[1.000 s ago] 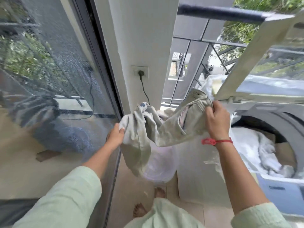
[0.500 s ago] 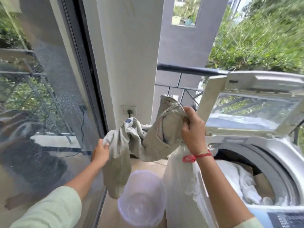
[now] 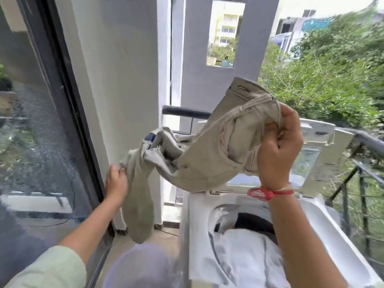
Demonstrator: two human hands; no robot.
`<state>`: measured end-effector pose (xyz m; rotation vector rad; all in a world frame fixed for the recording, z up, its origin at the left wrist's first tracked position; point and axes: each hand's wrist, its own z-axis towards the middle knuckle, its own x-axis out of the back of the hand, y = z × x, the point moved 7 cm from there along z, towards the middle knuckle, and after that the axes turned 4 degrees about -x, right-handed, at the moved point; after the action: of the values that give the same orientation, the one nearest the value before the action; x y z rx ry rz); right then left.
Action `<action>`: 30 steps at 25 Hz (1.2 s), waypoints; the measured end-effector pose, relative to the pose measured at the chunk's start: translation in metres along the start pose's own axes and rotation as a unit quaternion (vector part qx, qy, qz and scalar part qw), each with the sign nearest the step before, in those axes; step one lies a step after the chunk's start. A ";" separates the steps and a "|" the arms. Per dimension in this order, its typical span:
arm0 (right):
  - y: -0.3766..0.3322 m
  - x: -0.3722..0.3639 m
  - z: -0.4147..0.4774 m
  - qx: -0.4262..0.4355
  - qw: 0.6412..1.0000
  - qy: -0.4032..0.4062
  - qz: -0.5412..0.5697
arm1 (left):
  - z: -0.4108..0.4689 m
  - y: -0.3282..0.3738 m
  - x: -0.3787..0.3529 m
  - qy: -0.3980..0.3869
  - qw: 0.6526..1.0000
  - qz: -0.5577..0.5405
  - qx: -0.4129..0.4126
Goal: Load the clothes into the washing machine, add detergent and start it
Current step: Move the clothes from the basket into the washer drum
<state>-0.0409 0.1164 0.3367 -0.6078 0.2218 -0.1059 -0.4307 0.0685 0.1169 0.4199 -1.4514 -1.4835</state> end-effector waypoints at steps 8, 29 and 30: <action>0.186 0.186 0.052 -0.225 0.848 -0.206 -0.432 | -0.073 0.070 -0.102 -0.043 0.995 -0.045 -0.081; 0.303 0.194 -0.145 -0.295 0.596 -0.544 -0.512 | -0.140 0.051 -0.153 -0.200 0.900 0.224 -0.316; 0.298 0.164 -0.155 -0.288 0.617 -0.578 -0.450 | -0.135 0.051 -0.146 -0.187 0.912 0.217 -0.295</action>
<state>0.0917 0.2468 0.0129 -1.2746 -1.4261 -0.6041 -0.2361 0.1207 0.0779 -0.5530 -1.1844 -1.5814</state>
